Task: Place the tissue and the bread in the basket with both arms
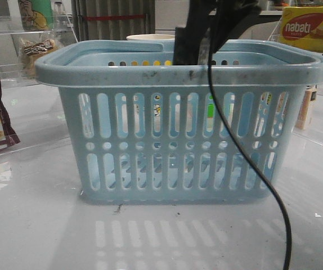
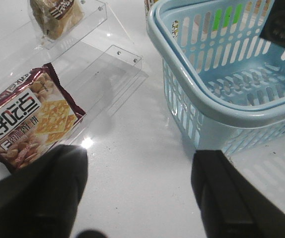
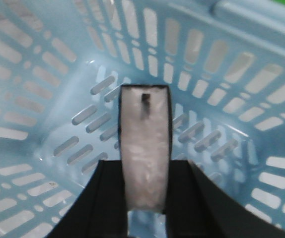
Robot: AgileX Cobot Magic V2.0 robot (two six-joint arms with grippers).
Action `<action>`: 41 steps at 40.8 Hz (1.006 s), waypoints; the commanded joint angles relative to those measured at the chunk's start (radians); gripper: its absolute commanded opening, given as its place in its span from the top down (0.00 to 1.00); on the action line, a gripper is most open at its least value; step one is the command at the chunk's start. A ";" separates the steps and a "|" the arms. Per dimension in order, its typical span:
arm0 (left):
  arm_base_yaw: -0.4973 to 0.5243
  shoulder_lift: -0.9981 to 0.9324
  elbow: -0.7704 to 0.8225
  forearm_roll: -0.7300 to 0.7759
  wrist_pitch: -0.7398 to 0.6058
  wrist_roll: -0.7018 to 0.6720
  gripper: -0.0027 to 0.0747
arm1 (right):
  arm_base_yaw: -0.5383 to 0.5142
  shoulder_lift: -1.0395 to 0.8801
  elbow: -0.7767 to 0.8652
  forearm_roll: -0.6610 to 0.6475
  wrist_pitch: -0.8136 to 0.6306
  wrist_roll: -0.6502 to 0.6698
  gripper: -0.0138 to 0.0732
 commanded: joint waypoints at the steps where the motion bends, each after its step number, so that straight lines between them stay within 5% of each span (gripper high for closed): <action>1: -0.008 0.002 -0.031 -0.012 -0.076 -0.002 0.31 | 0.017 -0.020 -0.034 0.005 -0.058 -0.003 0.36; 6: -0.008 0.002 -0.031 -0.012 -0.076 -0.002 0.31 | 0.018 -0.032 -0.034 -0.003 -0.077 -0.023 0.23; 15: -0.008 0.002 -0.031 -0.012 -0.076 -0.002 0.31 | 0.020 -0.175 0.027 -0.003 -0.081 -0.103 0.27; 41: -0.008 0.002 -0.031 -0.012 -0.089 -0.002 0.31 | 0.020 -0.809 0.598 -0.030 -0.228 -0.142 0.27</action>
